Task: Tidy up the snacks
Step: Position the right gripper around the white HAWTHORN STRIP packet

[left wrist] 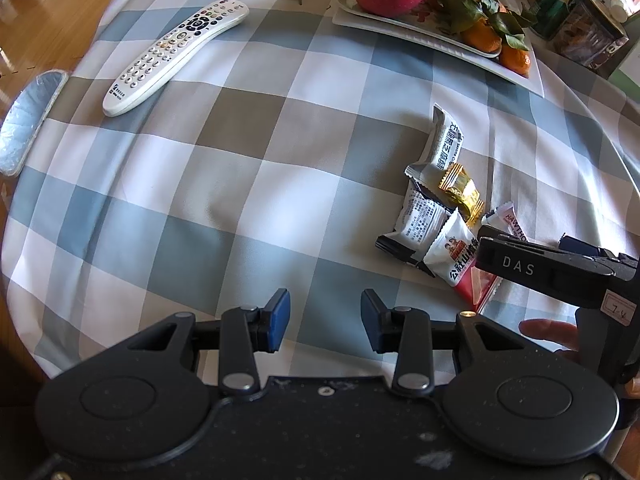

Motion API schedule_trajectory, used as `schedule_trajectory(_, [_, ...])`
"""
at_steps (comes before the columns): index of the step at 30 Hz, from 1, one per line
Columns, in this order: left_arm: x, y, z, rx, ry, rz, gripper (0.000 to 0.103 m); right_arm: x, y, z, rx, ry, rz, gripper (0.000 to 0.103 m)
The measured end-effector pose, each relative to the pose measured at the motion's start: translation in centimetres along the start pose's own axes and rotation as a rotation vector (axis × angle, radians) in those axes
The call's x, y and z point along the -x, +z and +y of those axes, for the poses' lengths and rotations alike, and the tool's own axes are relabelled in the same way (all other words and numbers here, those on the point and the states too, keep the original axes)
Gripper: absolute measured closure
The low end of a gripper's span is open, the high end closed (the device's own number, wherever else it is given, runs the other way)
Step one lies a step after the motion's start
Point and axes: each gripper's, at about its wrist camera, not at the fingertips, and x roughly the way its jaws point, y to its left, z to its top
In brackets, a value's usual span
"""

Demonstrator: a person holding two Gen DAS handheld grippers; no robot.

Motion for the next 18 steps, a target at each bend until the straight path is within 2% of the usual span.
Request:
schedule_trajectory(7, [-0.1, 0.0, 0.0, 0.003, -0.001, 0.003, 0.062, 0.3, -0.1, -0.1, 0.018, 0.022, -0.01, 0.007])
schedule_trajectory(10, [0.1, 0.0, 0.2, 0.006, -0.008, 0.0, 0.062, 0.8, -0.1, 0.3, 0.055, 0.04, -0.023, 0.019])
schedule_trajectory(12, [0.2, 0.0, 0.3, 0.009, -0.012, -0.002, 0.062, 1.3, -0.4, 1.0, 0.088, 0.054, -0.042, 0.037])
schedule_trajectory(14, [0.3, 0.0, 0.4, 0.01, -0.017, -0.003, 0.062, 1.7, -0.5, 1.7, 0.121, 0.066, -0.052, 0.045])
schedule_trajectory(17, [0.4, -0.1, 0.4, 0.01, -0.022, -0.006, 0.062, 1.8, -0.6, 2.1, 0.137, 0.068, -0.056, 0.051])
schedule_trajectory(18, [0.5, -0.1, 0.4, 0.009, -0.024, -0.008, 0.062, 1.8, -0.6, 2.1, 0.139, 0.073, -0.055, 0.058])
